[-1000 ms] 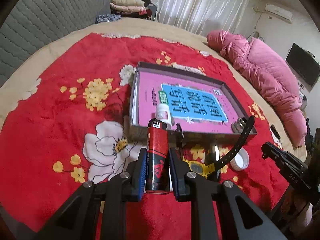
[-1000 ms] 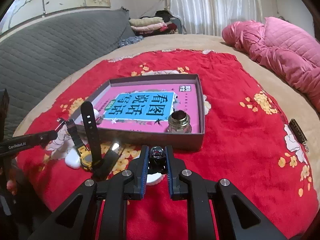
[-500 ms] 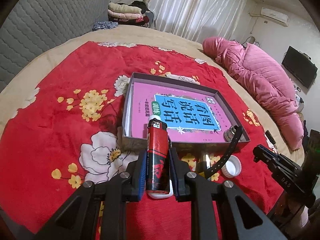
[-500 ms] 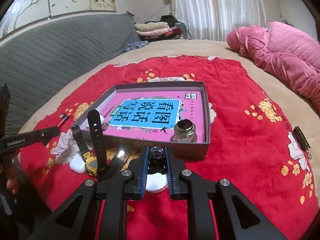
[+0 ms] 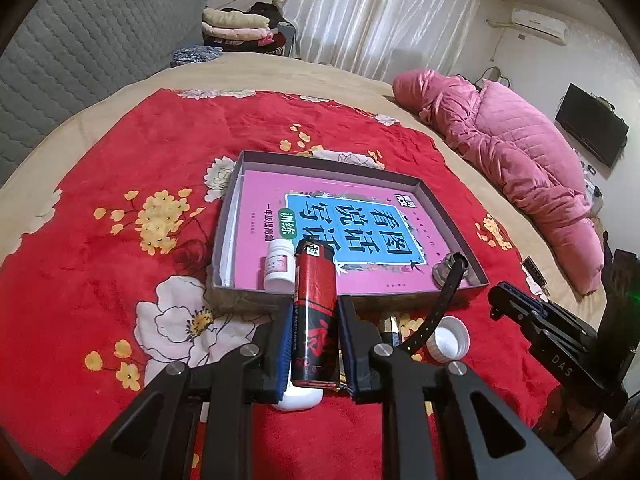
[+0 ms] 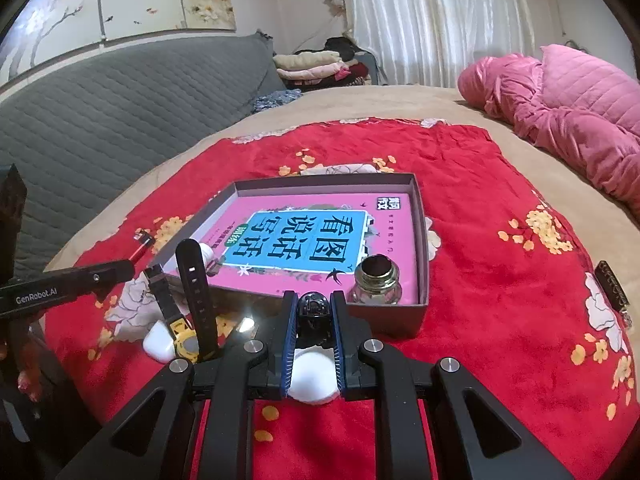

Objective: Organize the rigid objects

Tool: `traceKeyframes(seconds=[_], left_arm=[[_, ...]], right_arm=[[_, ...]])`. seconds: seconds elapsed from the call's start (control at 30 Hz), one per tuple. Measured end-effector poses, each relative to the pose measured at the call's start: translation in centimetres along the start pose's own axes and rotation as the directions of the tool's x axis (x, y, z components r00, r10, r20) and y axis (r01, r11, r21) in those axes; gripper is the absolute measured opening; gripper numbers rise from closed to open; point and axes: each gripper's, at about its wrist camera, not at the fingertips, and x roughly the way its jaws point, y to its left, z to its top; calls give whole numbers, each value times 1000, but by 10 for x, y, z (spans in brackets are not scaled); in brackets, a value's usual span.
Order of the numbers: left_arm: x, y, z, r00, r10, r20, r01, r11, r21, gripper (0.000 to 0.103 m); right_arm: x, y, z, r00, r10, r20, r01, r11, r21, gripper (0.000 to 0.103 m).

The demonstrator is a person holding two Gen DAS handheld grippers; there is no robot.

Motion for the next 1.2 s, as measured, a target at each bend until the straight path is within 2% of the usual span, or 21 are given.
traceKeyframes(seconds=[0.7, 1.2], left_arm=[[18, -18, 12, 1000, 3, -16, -3, 1000, 21, 21], [52, -26, 28, 999, -4, -52, 5, 1000, 25, 21]], right_arm=[[7, -10, 11, 999, 43, 24, -44, 998, 33, 16], [12, -7, 16, 997, 63, 40, -63, 998, 10, 16]])
